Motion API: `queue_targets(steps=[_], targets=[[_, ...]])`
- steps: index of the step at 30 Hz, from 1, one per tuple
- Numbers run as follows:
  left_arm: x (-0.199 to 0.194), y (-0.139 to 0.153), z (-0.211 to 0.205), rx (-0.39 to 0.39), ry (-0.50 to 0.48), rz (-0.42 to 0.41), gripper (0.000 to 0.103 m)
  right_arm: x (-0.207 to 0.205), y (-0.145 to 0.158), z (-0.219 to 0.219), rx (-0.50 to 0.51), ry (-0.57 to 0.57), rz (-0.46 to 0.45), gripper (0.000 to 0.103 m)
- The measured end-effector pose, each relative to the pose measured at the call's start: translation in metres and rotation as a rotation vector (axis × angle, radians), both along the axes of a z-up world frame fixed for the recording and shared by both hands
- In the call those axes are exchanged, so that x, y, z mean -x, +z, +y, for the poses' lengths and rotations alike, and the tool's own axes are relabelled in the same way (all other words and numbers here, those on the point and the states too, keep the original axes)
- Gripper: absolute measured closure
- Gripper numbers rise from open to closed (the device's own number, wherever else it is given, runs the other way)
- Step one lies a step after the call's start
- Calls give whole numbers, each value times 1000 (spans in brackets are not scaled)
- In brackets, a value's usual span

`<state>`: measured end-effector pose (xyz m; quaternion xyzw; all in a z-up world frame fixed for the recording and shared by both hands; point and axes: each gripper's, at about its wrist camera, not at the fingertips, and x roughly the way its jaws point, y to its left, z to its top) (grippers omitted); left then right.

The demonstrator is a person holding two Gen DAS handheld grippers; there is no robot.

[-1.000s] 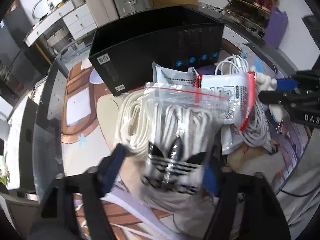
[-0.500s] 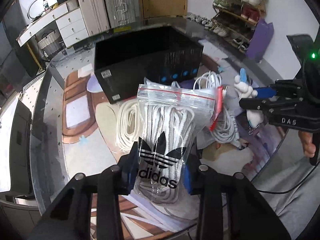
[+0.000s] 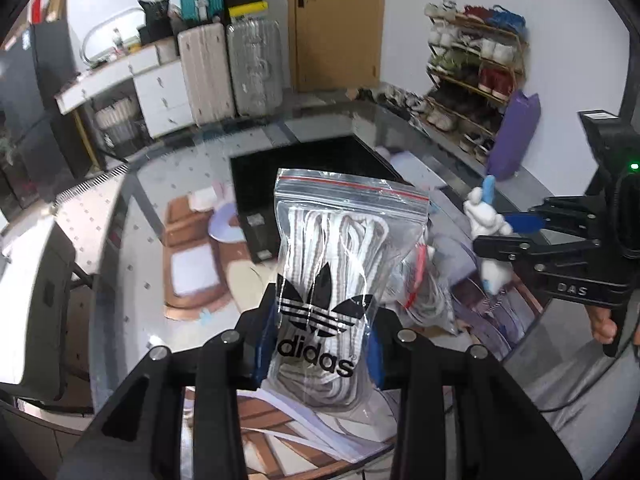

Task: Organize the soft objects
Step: 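Carry the plush toy and adidas bag into the black bin and release both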

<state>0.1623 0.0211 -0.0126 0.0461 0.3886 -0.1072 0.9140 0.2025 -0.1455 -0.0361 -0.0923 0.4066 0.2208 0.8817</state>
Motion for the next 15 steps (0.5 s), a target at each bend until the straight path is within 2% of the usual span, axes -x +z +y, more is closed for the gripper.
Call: queue_targets(steps=[8, 15], targets=[[-5, 19, 5, 25, 19, -99, 67, 11, 42, 17, -23, 15, -168, 68], [-18, 34, 12, 37, 55, -185, 67, -2, 72, 32, -62, 21, -250, 68]])
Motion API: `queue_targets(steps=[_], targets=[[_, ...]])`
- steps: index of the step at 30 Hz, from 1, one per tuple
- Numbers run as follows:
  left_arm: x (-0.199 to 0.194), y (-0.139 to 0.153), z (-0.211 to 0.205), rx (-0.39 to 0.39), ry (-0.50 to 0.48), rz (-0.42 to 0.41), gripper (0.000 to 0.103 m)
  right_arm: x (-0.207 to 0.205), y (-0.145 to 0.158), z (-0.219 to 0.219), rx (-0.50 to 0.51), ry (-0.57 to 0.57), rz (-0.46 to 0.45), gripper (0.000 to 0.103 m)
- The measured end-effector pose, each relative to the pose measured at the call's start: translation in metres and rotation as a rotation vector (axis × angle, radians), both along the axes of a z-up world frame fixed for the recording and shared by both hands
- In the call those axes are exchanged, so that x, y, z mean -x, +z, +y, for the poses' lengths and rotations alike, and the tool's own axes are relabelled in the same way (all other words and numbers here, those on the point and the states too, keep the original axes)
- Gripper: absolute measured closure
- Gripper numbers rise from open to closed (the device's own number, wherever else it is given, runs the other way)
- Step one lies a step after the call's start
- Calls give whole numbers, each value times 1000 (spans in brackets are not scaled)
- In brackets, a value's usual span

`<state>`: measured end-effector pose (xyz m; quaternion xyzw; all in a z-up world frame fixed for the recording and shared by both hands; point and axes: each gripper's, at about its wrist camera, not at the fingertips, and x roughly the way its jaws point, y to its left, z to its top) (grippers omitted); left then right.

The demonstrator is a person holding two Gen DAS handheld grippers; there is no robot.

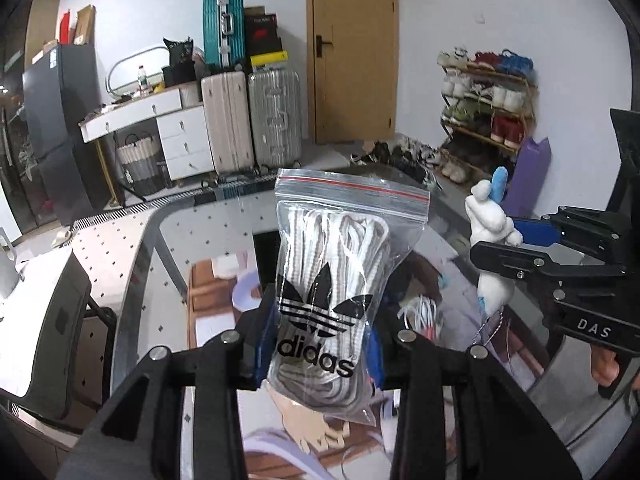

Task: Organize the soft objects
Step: 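Carry the plush toy and adidas bag into the black bin and release both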

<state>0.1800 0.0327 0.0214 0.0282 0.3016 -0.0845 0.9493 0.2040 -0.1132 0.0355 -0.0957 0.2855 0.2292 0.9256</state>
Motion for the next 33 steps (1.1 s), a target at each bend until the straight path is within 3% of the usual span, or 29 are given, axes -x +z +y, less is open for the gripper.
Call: queue_targets(steps=[6, 15, 21, 33], targets=[[-28, 1, 7, 36, 49, -23, 67, -38, 18, 17, 7, -37, -69, 68], [-78, -14, 8, 87, 69, 16, 67, -102, 3, 31, 2, -91, -46, 68], [-103, -25, 7, 120, 76, 51, 67, -137, -17, 36, -2, -115, 10, 68], [-141, -65, 0, 166, 100, 193, 67, -187, -73, 31, -70, -120, 225, 68]])
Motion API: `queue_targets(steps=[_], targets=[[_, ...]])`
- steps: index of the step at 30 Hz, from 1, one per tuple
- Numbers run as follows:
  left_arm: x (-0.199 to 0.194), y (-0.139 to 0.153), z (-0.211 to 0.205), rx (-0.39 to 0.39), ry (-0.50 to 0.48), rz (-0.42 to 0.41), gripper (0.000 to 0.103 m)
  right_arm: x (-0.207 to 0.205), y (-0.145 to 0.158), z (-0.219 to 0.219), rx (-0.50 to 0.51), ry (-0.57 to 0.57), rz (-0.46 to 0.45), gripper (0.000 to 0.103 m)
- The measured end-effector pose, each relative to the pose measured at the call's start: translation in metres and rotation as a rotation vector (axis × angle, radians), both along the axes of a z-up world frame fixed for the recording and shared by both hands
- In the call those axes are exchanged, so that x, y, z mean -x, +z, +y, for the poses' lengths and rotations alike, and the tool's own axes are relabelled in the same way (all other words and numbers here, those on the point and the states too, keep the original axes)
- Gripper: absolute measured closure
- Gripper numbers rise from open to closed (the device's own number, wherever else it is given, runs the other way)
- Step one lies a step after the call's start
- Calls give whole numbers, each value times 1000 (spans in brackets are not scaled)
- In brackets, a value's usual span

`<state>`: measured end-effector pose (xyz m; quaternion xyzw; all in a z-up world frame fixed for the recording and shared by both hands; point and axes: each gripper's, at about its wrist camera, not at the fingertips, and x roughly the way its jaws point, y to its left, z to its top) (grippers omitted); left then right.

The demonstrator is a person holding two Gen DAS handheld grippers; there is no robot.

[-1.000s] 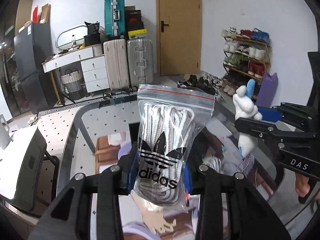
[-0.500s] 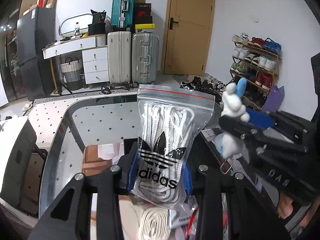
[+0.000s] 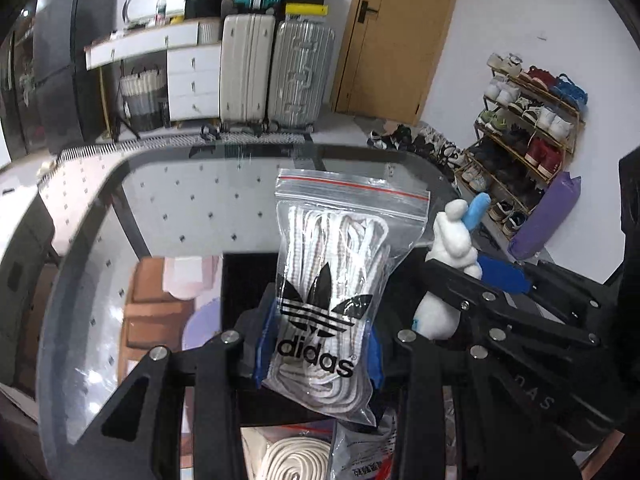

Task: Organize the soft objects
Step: 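Carry the plush toy and adidas bag into the black bin and release both, then move both grippers back to the table and grasp the white foam with the left gripper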

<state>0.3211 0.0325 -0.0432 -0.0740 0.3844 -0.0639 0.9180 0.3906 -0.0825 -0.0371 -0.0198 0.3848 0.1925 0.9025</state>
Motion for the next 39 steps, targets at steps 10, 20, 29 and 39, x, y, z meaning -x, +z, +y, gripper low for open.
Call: queue_targets(steps=[10, 20, 29, 39], targets=[[-4, -17, -9, -40, 4, 75, 67, 5, -34, -1, 21, 30, 116, 68], [-3, -15, -3, -36, 10, 97, 55, 16, -26, -7, -5, 41, 125, 57], [20, 3, 6, -25, 12, 52, 34, 49, -6, -18, -17, 53, 108, 45], [96, 11, -2, -171, -56, 33, 30, 117, 8, -31, -27, 120, 109, 45]])
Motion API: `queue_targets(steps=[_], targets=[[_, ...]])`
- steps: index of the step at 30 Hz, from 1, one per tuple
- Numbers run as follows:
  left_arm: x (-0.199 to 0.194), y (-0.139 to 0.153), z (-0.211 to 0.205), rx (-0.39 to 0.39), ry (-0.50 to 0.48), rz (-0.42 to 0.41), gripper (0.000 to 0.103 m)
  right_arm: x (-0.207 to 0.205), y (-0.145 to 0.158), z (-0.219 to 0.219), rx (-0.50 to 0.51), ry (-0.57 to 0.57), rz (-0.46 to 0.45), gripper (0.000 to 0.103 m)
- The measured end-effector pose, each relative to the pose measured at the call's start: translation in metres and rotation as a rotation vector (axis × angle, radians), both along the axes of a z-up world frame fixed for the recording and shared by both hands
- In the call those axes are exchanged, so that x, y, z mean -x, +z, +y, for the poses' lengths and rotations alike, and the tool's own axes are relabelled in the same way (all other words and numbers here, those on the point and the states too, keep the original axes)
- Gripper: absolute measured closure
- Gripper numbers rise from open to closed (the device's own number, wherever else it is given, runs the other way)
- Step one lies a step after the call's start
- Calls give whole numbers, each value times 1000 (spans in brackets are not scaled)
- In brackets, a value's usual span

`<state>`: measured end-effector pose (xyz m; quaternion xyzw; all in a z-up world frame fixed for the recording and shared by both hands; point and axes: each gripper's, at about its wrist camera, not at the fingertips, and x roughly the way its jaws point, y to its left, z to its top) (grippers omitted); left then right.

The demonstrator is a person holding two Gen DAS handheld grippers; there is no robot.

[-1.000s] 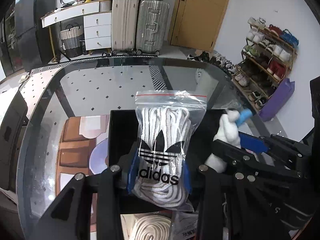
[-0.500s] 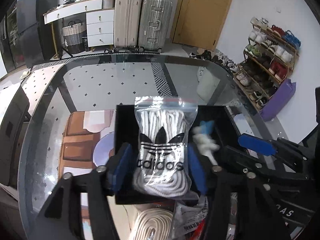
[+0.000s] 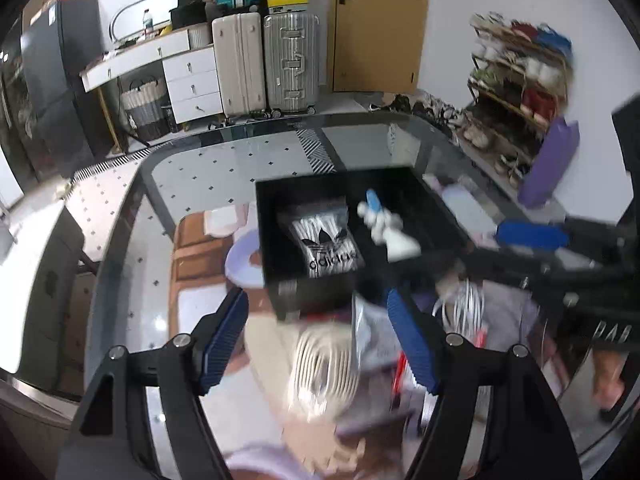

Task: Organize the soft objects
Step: 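Move both grippers back to the table and grasp the white foam with the left gripper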

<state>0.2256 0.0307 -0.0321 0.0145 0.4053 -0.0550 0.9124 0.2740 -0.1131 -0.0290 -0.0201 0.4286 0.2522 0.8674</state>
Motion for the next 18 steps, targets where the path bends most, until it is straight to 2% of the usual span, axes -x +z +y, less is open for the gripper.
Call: queue_targets(steps=[3, 7, 10, 15, 18], targets=[[23, -4, -1, 7, -36, 21, 30, 21, -7, -1, 23, 27, 17, 45], [47, -18, -9, 10, -94, 81, 27, 47, -27, -3, 103, 74, 41, 45], [63, -37, -21, 4, -163, 156, 26, 59, -39, -8, 168, 85, 37, 45], [78, -67, -25, 13, -244, 292, 26, 71, -60, -22, 204, 107, 72, 45], [78, -79, -24, -6, -233, 337, 27, 82, -72, -19, 244, 140, 89, 45]])
